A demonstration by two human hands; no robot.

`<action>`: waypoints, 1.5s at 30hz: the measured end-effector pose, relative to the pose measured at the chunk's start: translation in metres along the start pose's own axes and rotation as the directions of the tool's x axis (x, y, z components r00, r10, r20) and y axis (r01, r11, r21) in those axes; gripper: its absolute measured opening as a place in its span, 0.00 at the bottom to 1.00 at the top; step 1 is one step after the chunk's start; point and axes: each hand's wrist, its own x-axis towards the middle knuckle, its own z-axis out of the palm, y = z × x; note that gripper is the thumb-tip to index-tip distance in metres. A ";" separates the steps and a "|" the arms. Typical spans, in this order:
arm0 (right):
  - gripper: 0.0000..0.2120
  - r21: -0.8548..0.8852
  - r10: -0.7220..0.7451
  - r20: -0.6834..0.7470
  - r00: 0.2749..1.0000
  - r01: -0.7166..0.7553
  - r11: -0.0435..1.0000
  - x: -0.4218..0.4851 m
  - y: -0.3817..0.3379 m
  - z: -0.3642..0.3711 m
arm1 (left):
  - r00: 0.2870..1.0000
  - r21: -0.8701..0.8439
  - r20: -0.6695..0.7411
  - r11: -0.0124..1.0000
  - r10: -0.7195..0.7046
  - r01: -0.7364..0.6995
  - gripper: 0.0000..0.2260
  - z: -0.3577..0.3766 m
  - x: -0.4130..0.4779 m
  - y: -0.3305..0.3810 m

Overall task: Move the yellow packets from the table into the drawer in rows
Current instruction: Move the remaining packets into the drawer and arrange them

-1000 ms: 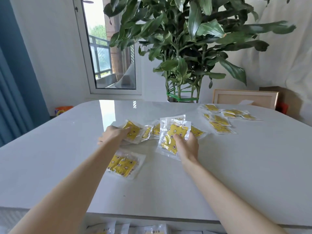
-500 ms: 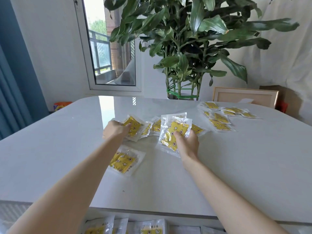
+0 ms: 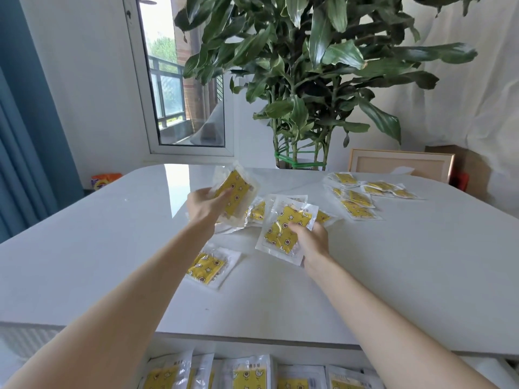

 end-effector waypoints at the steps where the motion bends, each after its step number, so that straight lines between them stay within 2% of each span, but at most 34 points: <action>1: 0.20 0.038 0.024 0.009 1.000 -0.024 0.999 -0.003 -0.002 -0.005 | 1.000 -0.033 0.025 0.999 0.003 -0.003 0.08 -0.001 -0.007 0.003; 3: 0.11 0.097 0.076 0.030 0.997 -0.079 0.992 -0.013 -0.006 -0.016 | 0.998 -0.083 0.065 0.997 0.003 0.002 0.09 -0.004 -0.023 0.011; 4: 0.09 0.113 0.096 0.042 0.995 -0.100 0.989 -0.020 -0.009 -0.023 | 0.997 -0.100 0.081 0.995 0.001 0.007 0.09 -0.007 -0.031 0.014; 6: 0.13 0.142 0.107 0.071 0.992 -0.116 0.983 -0.032 -0.012 -0.034 | 0.995 -0.132 0.103 0.991 -0.016 0.030 0.11 -0.012 -0.048 0.021; 10: 0.31 0.151 0.073 0.142 0.987 -0.094 0.984 -0.057 -0.017 -0.060 | 0.983 -0.219 0.178 0.973 -0.039 0.078 0.14 -0.026 -0.080 0.029; 11: 0.33 0.151 0.066 0.164 0.984 -0.091 0.984 -0.067 -0.019 -0.065 | 0.979 -0.231 0.198 0.969 -0.042 0.088 0.13 -0.030 -0.090 0.031; 13: 0.22 0.143 0.045 0.191 0.981 -0.073 0.987 -0.089 -0.026 -0.076 | 0.971 -0.251 0.237 0.963 -0.040 0.101 0.08 -0.040 -0.110 0.035; 15: 0.12 0.109 0.029 0.229 0.973 -0.056 0.992 -0.106 -0.027 -0.089 | 0.964 -0.256 0.264 0.961 -0.031 0.101 0.07 -0.051 -0.129 0.036; 17: 0.09 0.076 0.020 0.294 0.956 -0.044 0.996 -0.124 -0.027 -0.101 | 0.960 -0.245 0.277 0.964 -0.034 0.105 0.07 -0.063 -0.146 0.034; 24: 0.10 -0.205 0.075 0.472 0.878 0.026 0.979 -0.168 -0.019 -0.135 | 0.906 -0.235 0.418 0.955 -0.067 0.179 0.07 -0.107 -0.199 0.015; 28: 0.15 -0.345 0.161 0.523 0.837 0.035 0.938 -0.181 -0.006 -0.142 | 0.864 -0.155 0.490 0.963 -0.117 0.219 0.09 -0.126 -0.219 0.000; 30: 0.17 -0.391 0.235 0.529 0.815 -0.012 0.920 -0.183 0.003 -0.142 | 0.832 -0.122 0.538 0.964 -0.137 0.237 0.08 -0.137 -0.224 -0.011; 32: 0.12 -0.412 0.331 0.530 0.781 -0.104 0.905 -0.184 0.014 -0.140 | 0.784 -0.070 0.594 0.960 -0.177 0.270 0.13 -0.147 -0.225 -0.023; 35: 0.06 -0.446 0.441 0.487 0.754 -0.219 0.867 -0.186 0.028 -0.137 | 0.748 0.075 0.591 0.943 -0.304 0.324 0.20 -0.161 -0.220 -0.039; 39: 0.05 -0.520 0.464 0.366 0.807 -0.236 0.821 -0.182 0.043 -0.133 | 0.701 0.265 0.567 0.902 -0.431 0.341 0.17 -0.171 -0.207 -0.057; 45: 0.04 -0.563 0.509 0.230 0.829 -0.313 0.765 -0.164 0.068 -0.123 | 0.664 0.398 0.512 0.836 -0.544 0.378 0.14 -0.157 -0.190 -0.081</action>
